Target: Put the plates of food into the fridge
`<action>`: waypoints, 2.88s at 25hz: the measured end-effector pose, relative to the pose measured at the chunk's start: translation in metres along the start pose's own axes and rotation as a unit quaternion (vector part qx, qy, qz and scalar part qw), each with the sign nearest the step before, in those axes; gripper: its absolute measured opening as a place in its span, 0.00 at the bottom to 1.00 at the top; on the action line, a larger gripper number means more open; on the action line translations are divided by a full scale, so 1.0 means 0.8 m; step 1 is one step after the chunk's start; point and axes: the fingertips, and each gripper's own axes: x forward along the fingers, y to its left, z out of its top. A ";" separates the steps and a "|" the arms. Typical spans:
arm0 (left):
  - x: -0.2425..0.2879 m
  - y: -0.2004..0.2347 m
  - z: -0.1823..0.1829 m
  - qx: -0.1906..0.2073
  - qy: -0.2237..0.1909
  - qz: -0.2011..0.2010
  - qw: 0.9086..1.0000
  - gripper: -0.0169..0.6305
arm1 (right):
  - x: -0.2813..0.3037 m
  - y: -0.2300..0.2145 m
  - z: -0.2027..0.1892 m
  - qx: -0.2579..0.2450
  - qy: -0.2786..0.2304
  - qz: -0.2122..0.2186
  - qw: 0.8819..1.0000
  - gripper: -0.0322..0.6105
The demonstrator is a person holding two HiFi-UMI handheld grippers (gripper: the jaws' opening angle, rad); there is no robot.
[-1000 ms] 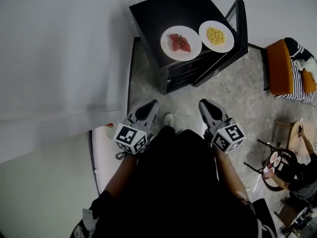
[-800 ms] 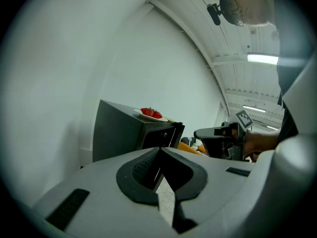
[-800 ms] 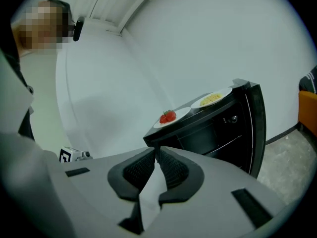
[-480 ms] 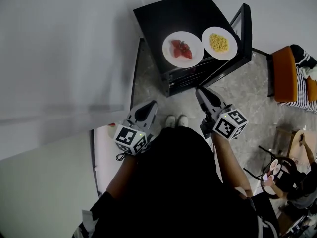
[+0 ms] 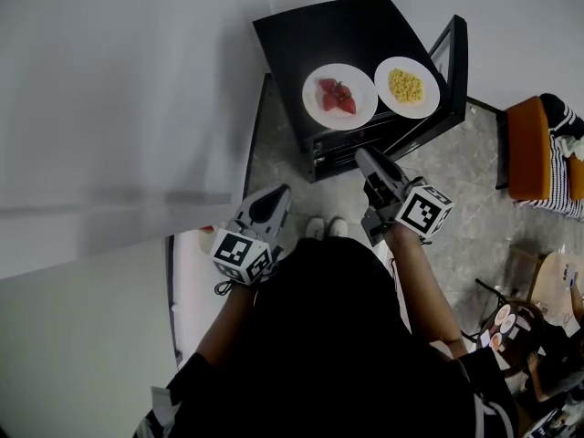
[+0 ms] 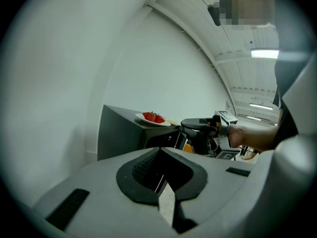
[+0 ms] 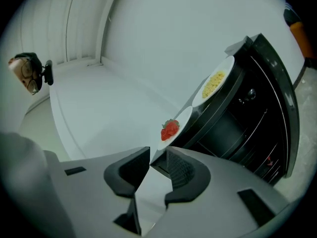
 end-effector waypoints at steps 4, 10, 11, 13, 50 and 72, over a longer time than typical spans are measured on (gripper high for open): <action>0.002 0.001 -0.001 -0.002 0.001 0.004 1.000 0.06 | 0.015 -0.008 0.003 0.029 0.008 0.003 1.000 0.21; 0.003 0.011 0.002 -0.006 0.003 0.019 1.000 0.06 | 0.037 -0.021 0.012 0.070 0.001 0.010 0.997 0.22; 0.003 0.013 0.004 -0.006 0.002 0.021 1.000 0.06 | 0.038 -0.027 0.013 0.073 0.000 0.005 0.997 0.22; 0.003 0.016 0.005 -0.005 0.002 0.024 1.000 0.06 | 0.041 -0.036 0.016 0.089 -0.005 -0.001 0.996 0.22; 0.014 0.000 0.003 -0.003 0.000 0.020 1.000 0.06 | -0.013 -0.029 0.004 0.314 -0.050 0.072 0.945 0.11; 0.016 -0.007 -0.012 -0.012 0.014 0.003 1.000 0.06 | -0.116 -0.048 -0.036 0.315 -0.041 0.074 0.945 0.11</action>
